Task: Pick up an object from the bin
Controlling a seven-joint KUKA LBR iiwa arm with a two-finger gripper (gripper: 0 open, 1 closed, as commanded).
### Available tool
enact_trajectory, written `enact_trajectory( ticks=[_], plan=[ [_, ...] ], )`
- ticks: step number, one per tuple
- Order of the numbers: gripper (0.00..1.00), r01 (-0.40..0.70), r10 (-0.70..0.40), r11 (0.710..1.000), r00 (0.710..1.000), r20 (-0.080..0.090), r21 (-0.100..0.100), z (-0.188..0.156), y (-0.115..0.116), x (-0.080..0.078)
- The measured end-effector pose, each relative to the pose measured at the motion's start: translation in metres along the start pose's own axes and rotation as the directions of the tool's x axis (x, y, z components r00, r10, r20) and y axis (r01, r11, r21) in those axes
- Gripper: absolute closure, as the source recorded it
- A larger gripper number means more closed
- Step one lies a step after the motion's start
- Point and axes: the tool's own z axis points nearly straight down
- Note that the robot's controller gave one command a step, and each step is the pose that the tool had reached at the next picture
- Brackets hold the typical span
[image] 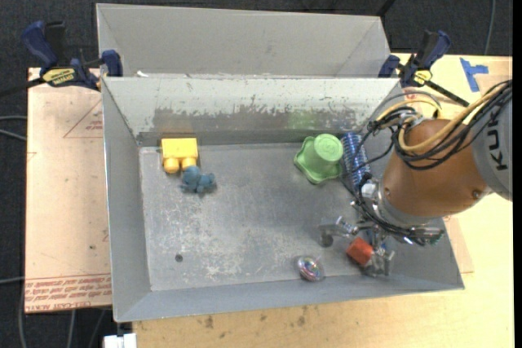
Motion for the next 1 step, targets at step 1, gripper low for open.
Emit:
enact_trajectory(
  ticks=[1],
  plan=[
    [0.0, 0.239, -0.239, 0.971, 0.971, 0.005, -0.017, -0.0223, -0.0813, 0.0101]
  ],
)
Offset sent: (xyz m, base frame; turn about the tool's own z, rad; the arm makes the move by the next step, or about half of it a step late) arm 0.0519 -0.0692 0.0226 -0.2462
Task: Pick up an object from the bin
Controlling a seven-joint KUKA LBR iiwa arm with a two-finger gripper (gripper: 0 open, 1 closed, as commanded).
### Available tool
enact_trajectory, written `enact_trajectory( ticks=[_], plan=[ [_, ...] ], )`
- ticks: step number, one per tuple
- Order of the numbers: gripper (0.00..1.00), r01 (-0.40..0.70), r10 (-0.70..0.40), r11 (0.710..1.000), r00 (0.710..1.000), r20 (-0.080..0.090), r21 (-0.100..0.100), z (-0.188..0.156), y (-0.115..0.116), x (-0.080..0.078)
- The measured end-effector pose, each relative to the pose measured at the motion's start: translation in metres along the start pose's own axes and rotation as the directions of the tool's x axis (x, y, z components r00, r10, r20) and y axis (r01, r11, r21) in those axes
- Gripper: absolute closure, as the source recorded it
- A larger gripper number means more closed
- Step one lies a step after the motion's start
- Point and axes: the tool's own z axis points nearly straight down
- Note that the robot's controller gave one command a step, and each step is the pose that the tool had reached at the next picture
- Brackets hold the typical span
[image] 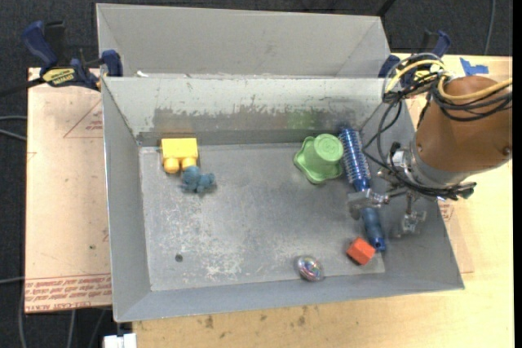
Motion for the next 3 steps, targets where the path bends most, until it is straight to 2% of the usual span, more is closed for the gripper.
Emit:
enact_trajectory(
  ticks=[1, 2, 3],
  plan=[
    [0.0, 0.182, -0.182, 0.983, 0.983, 0.002, -0.002, 0.027, -0.012, -0.023],
    [1.0, 0.182, -0.182, 0.983, 0.983, 0.002, 0.006, 0.03, -0.013, -0.02],
    [1.0, 0.187, -0.187, 0.982, 0.982, -0.009, 0.013, -0.13, 0.003, -0.023]
  ],
)
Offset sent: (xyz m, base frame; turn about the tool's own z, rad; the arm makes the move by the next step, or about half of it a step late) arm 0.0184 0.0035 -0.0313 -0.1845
